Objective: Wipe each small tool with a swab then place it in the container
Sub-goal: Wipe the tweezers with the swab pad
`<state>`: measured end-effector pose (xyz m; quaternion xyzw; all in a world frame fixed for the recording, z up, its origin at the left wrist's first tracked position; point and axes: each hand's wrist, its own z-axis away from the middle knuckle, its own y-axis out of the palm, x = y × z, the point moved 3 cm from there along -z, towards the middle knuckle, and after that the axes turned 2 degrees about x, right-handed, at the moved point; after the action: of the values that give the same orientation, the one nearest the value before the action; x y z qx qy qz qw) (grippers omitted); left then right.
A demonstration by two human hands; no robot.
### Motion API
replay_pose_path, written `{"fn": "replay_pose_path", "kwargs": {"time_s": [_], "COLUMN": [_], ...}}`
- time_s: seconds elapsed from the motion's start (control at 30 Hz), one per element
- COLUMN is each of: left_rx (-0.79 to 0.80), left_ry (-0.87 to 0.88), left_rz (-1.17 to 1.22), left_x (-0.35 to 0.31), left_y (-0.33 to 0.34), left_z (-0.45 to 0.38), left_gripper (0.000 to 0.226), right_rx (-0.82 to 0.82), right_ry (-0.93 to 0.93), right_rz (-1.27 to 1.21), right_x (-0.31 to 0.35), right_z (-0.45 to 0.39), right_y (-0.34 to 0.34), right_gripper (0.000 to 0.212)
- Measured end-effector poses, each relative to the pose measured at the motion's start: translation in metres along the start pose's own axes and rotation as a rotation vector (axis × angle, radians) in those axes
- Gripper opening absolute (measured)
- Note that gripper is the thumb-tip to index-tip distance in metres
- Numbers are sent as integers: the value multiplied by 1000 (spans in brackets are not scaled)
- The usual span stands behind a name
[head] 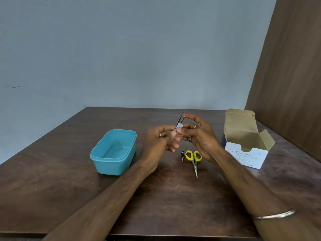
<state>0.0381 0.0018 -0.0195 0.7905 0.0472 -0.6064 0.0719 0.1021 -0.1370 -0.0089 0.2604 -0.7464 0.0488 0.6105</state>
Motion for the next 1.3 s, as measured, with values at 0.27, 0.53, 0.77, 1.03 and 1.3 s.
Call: {"fn": "replay_pose_path", "kwargs": {"time_s": [0.27, 0.53, 0.77, 1.03, 1.3], "left_rx": [-61, -59, -56, -57, -110], "left_ry": [115, 96, 80, 70, 43], "left_rz": [-226, -263, -266, -264, -268], "left_x": [1, 2, 1, 2, 1], "left_y": [2, 3, 4, 5, 2], "left_z": [1, 1, 3, 3, 4], "left_gripper": [15, 18, 22, 18, 13], "right_rx": [-126, -186, -232, -242, -81], "right_ry": [-5, -23, -49, -55, 0], "right_rz": [-34, -88, -134, -164, -63], "right_x": [2, 4, 6, 5, 4], "right_z": [1, 0, -1, -3, -1], "right_y": [-5, -9, -14, -17, -10], "right_gripper": [63, 59, 51, 49, 37]}}
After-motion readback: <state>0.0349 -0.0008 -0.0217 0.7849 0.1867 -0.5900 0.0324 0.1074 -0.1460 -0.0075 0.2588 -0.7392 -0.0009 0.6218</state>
